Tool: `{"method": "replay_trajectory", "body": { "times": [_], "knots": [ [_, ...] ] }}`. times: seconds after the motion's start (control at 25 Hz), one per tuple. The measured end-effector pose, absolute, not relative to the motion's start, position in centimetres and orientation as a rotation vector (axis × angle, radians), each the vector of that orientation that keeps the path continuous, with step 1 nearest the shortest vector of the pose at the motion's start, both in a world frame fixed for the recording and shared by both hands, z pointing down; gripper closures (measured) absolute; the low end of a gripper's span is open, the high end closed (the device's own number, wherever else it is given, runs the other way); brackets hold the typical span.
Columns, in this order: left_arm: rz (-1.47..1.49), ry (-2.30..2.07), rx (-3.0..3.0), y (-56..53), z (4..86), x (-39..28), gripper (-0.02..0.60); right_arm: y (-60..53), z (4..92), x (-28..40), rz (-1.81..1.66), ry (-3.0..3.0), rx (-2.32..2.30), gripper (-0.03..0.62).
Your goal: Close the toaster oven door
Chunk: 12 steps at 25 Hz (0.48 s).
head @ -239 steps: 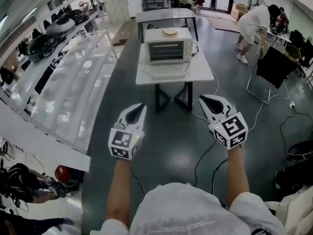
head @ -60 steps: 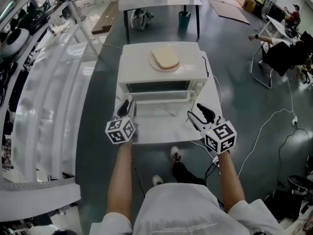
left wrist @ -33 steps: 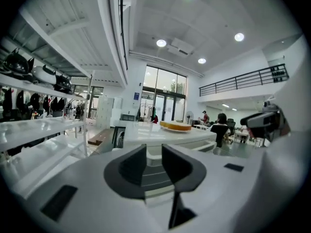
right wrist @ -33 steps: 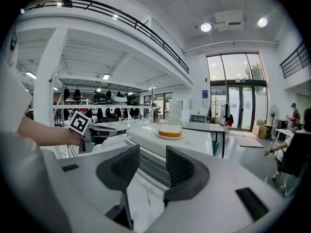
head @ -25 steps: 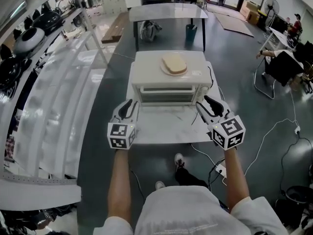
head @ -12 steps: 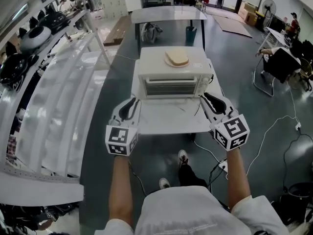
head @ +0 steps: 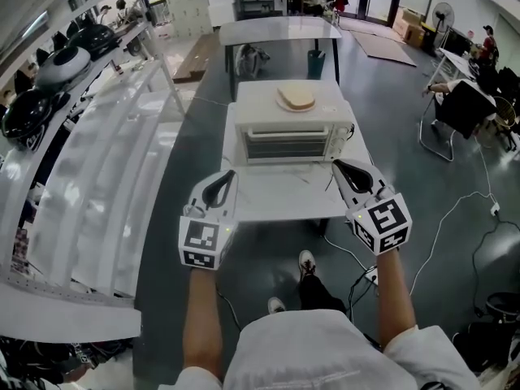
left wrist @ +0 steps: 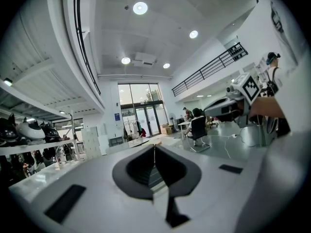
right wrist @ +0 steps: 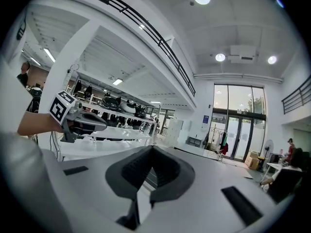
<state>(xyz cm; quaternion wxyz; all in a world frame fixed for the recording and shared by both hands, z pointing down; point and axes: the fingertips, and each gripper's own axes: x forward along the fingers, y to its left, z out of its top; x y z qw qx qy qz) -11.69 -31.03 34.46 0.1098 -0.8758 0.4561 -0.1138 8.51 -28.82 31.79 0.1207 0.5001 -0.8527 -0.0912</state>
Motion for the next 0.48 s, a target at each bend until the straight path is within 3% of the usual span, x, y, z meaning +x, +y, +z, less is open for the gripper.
{"method": "replay_trajectory", "body": {
  "times": [0.48],
  "knots": [
    [-0.28,1.293,-2.561,-29.7,32.3,-11.4,0.56,-28.5,31.0,7.2,-0.304,-2.504,1.418,0.579]
  ]
}}
